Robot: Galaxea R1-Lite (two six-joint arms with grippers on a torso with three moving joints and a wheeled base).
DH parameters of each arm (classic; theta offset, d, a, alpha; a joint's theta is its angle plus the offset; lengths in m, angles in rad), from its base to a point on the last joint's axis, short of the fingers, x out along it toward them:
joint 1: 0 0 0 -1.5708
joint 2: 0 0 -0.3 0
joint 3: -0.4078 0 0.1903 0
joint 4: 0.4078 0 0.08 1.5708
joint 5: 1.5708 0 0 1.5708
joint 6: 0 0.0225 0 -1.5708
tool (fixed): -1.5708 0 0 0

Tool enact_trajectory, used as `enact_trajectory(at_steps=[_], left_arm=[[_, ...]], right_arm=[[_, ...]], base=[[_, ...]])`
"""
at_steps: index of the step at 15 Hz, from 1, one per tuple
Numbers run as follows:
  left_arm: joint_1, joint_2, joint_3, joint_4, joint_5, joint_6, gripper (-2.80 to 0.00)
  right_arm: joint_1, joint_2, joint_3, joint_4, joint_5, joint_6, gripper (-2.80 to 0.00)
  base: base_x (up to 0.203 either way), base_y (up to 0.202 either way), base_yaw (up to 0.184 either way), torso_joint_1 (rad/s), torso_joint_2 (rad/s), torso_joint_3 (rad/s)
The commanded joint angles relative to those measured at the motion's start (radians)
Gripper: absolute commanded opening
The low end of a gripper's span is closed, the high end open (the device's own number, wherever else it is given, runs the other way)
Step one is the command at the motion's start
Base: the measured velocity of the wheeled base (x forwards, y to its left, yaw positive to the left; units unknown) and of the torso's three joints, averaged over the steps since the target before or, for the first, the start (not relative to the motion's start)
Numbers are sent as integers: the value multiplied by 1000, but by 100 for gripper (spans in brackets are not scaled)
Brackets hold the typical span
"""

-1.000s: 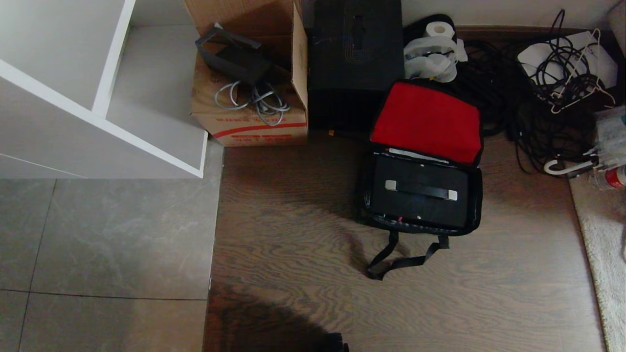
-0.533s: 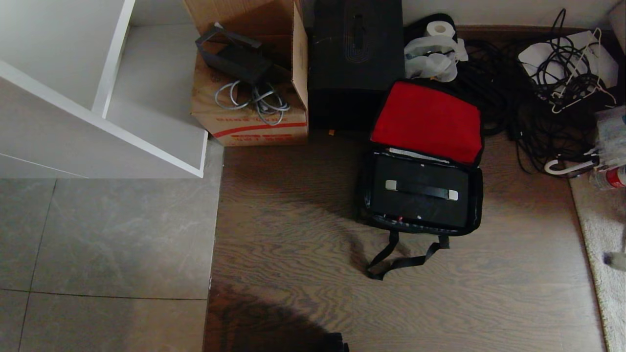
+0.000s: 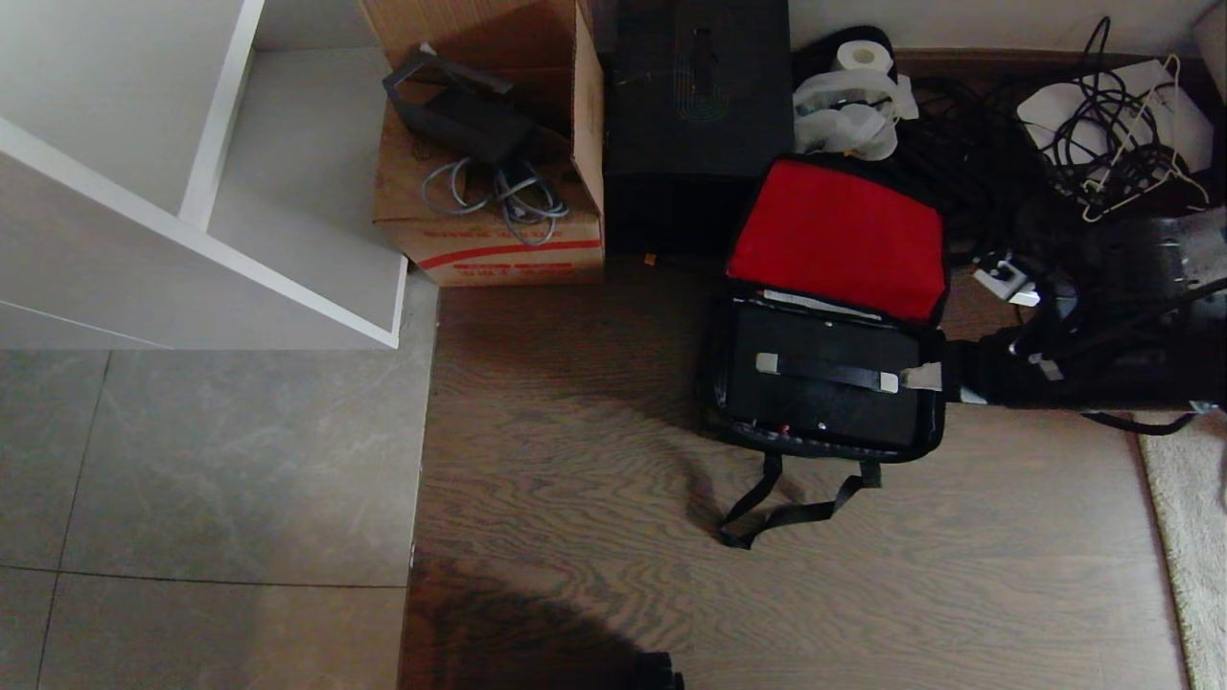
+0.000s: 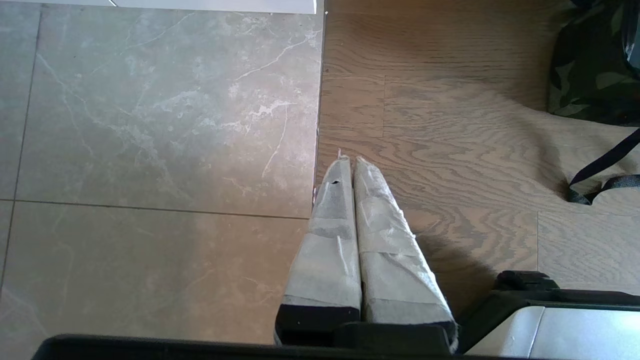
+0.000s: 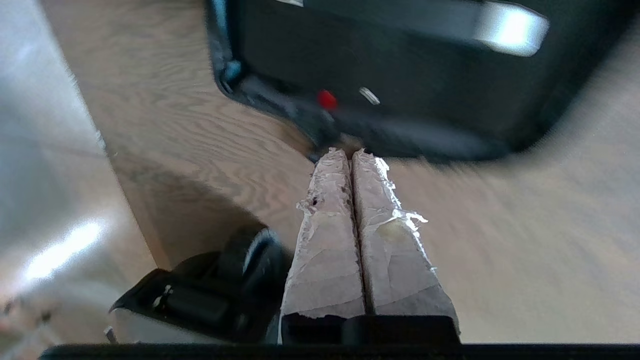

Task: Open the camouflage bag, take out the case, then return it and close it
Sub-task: Grip the handle

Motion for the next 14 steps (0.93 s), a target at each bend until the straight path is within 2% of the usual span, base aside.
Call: enact_trajectory(at_steps=[1, 3, 4, 9, 12, 13, 14], left_arm=[[0, 2, 0, 0, 0, 0, -280], [0, 2, 0, 0, 0, 0, -280], [0, 2, 0, 0, 0, 0, -280], [0, 2, 0, 0, 0, 0, -280], [0, 2, 0, 0, 0, 0, -280], [0, 2, 0, 0, 0, -1, -280], [0, 2, 0, 0, 0, 0, -280]], right_arm=[[18, 179, -13, -83, 38, -47, -280], [30, 227, -11, -97, 53, -149, -280], [30, 232, -10, -94, 55, -166, -280], [-19, 235, 35, -101, 59, -182, -280], [-88, 233, 41, -101, 69, -179, -280], [-114, 233, 48, -97, 81, -179, 0], [-143, 232, 54, -89, 88, -180, 0]], base=[[0, 0, 0, 0, 0, 0], [0, 0, 0, 0, 0, 0], [0, 0, 0, 0, 0, 0], [0, 0, 0, 0, 0, 0], [0, 0, 0, 0, 0, 0], [0, 0, 0, 0, 0, 0], [0, 0, 0, 0, 0, 0]])
